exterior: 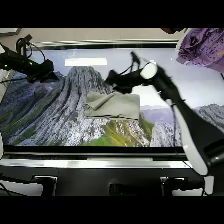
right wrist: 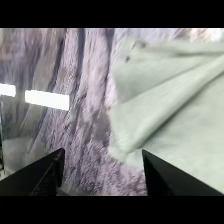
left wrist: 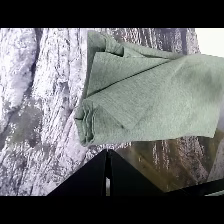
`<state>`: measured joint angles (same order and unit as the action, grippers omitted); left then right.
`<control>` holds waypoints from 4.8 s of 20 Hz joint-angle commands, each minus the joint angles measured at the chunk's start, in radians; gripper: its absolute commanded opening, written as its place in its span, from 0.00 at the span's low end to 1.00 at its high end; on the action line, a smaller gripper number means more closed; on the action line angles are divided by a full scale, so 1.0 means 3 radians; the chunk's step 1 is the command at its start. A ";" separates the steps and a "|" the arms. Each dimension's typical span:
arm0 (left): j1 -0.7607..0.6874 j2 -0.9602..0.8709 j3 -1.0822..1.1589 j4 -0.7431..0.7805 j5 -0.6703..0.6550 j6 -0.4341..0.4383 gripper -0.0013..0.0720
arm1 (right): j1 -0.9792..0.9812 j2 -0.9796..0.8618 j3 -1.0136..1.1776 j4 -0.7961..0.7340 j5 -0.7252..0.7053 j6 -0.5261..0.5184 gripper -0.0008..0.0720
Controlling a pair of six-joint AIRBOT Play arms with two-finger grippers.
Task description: Fold the clothes and pants, and hang the long-sleeved shirts on hangers.
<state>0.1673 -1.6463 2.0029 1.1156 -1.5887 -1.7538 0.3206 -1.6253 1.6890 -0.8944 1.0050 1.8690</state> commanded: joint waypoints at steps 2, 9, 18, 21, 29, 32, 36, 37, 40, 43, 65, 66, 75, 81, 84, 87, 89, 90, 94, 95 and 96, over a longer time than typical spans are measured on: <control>0.0003 -0.0001 -0.0001 0.0000 -0.0001 0.0001 0.05 | -0.1095 0.0203 -0.0041 -0.0029 0.0919 -0.0549 0.85; 0.0005 -0.0001 -0.0001 0.0001 0.0000 0.0013 0.05 | -0.1518 -0.0113 -0.0909 0.0235 0.0825 -0.1260 0.84; 0.0005 -0.0022 -0.0001 0.0001 0.0036 0.0013 0.05 | -0.1054 -0.0755 -0.1029 0.0446 0.0354 -0.1443 0.64; 0.0005 -0.0034 -0.0001 0.0000 0.0036 0.0013 0.05 | -0.1035 -0.0729 -0.0968 0.0538 0.0292 -0.1474 0.23; 0.0005 -0.0033 -0.0001 0.0000 0.0032 0.0011 0.05 | -0.1422 -0.0621 0.0081 0.0486 0.0346 -0.0740 0.06; 0.0005 -0.0032 -0.0001 0.0000 0.0029 0.0011 0.05 | -0.1710 -0.0622 0.0524 0.0459 0.0329 -0.0409 0.06; 0.0005 -0.0032 -0.0001 -0.0003 0.0019 0.0010 0.05 | -0.2167 -0.0593 0.1068 0.0290 0.0211 0.0078 0.06; 0.0005 -0.0031 0.0000 -0.0001 0.0004 0.0010 0.05 | -0.2288 -0.0549 0.1147 0.0172 0.0132 0.0220 0.06; 0.0005 -0.0032 0.0000 -0.0001 -0.0092 0.0010 0.05 | -0.2649 -0.0355 0.1158 -0.0257 -0.0022 0.0702 0.06; 0.0005 -0.0031 0.0000 0.0000 -0.0163 0.0011 0.05 | -0.3010 -0.0282 0.1130 -0.0534 0.0417 0.0829 0.06; 0.0005 -0.0033 -0.0001 0.0001 -0.0177 0.0011 0.05 | -0.3301 0.1048 -0.2351 -0.2918 0.1367 0.0642 0.06; 0.0005 -0.0033 -0.0001 0.0001 -0.0177 0.0011 0.05 | -0.3302 0.1048 -0.2364 -0.3005 0.1439 0.0641 0.06; 0.0005 -0.0033 -0.0001 0.0023 -0.0177 0.0011 0.05 | -0.3301 0.1059 -0.2520 -0.3150 0.2060 0.0401 0.24; 0.0005 -0.0042 -0.0075 0.0050 -0.0181 0.0011 0.05 | -0.3301 0.1829 -0.2504 -0.2874 0.2073 0.0099 0.45; 0.0001 -0.0025 -0.0078 0.0056 -0.0178 0.0203 0.05 | -0.3292 0.2182 -0.2504 -0.2022 0.1692 -0.0220 0.20; -0.0079 0.0062 -0.0103 0.0385 -0.0163 0.0505 0.04 | -0.2797 0.2246 -0.2500 -0.0996 0.1193 -0.0689 0.08; -0.0161 0.0272 -0.0404 0.0558 0.0025 0.0628 0.04 | -0.2122 0.2244 -0.2500 -0.0885 0.0805 -0.0759 0.06; -0.0195 0.0430 -0.0660 0.0559 0.0158 0.0696 0.04 | -0.1746 0.2241 -0.2500 -0.0905 0.0600 -0.0758 0.06; -0.0289 0.1289 -0.1977 0.0563 0.0857 0.0740 0.04 | -0.0608 0.2190 -0.2499 -0.1150 0.0142 -0.0760 0.06; -0.0289 0.1447 -0.2179 0.0563 0.0964 0.0740 0.04 | -0.0401 0.2191 -0.2497 -0.1303 0.0161 -0.0762 0.06; -0.0289 0.1569 -0.2318 0.0565 0.1027 0.0739 0.04 | -0.0242 0.2191 -0.2497 -0.1425 0.0217 -0.0762 0.06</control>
<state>0.0910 -1.3090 1.4921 1.2724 -1.4044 -1.5494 0.0654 -0.9668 0.9386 -1.2541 1.1282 1.6516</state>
